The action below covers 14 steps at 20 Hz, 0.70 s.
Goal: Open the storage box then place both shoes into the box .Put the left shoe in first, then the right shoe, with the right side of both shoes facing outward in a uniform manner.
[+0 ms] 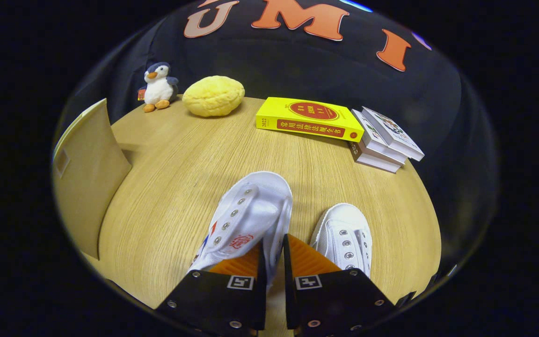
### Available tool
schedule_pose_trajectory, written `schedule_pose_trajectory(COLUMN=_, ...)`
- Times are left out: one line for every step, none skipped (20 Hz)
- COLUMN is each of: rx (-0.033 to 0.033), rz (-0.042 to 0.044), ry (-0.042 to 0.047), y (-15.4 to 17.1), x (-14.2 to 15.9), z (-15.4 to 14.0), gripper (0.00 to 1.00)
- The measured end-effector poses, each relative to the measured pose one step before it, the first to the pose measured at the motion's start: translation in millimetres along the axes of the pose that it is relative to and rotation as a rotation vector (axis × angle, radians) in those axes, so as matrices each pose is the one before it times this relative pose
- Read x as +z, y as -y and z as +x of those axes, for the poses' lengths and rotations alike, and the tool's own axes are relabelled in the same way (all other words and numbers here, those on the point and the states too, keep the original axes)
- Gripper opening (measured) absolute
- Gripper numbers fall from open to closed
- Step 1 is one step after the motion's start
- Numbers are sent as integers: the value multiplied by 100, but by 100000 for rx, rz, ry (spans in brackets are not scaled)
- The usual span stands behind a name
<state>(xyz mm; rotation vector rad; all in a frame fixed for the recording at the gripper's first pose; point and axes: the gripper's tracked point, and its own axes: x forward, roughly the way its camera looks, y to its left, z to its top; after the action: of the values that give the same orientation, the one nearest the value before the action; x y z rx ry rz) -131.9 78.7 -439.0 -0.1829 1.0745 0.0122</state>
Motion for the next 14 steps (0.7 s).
schedule_pose_trajectory(rx=-2689, rz=-1518, ry=-33, y=357, x=-204, z=319, gripper=18)
schedule_pose_trajectory(rx=-1185, rz=106, ry=962, y=34, x=32, z=116, gripper=13)
schedule_pose_trajectory(rx=-338, rz=661, ry=1160, y=-138, x=264, z=-14, gripper=10)
schedule_pose_trajectory(rx=-18, rz=322, ry=41, y=18, x=-19, z=-37, gripper=6)
schedule_pose_trajectory(rx=629, rz=927, ry=-134, y=51, x=99, z=-72, gripper=4)
schedule_pose_trajectory(rx=1745, rz=2508, ry=277, y=-174, x=306, z=-190, gripper=3)
schedule_pose_trajectory(rx=2378, rz=4051, ry=-127, y=-344, x=232, z=-201, gripper=2)
schedule_pose_trajectory(rx=1980, rz=3979, ry=86, y=-214, x=368, z=-366, gripper=2)
schedule_pose_trajectory(rx=1308, rz=2708, ry=199, y=95, x=257, z=-314, gripper=1)
schedule_pose_trajectory(rx=814, rz=840, ry=410, y=-75, x=347, z=-420, gripper=1)
schedule_pose_trajectory(rx=644, rz=-236, ry=433, y=-107, x=246, z=-413, gripper=1)
schedule_pose_trajectory(rx=269, rz=-558, ry=889, y=-109, x=391, z=-514, gripper=1)
schedule_pose_trajectory(rx=782, rz=-20, ry=1017, y=-313, x=448, z=-554, gripper=1)
schedule_pose_trajectory(rx=1242, rz=1294, ry=1105, y=-418, x=596, z=-615, gripper=1)
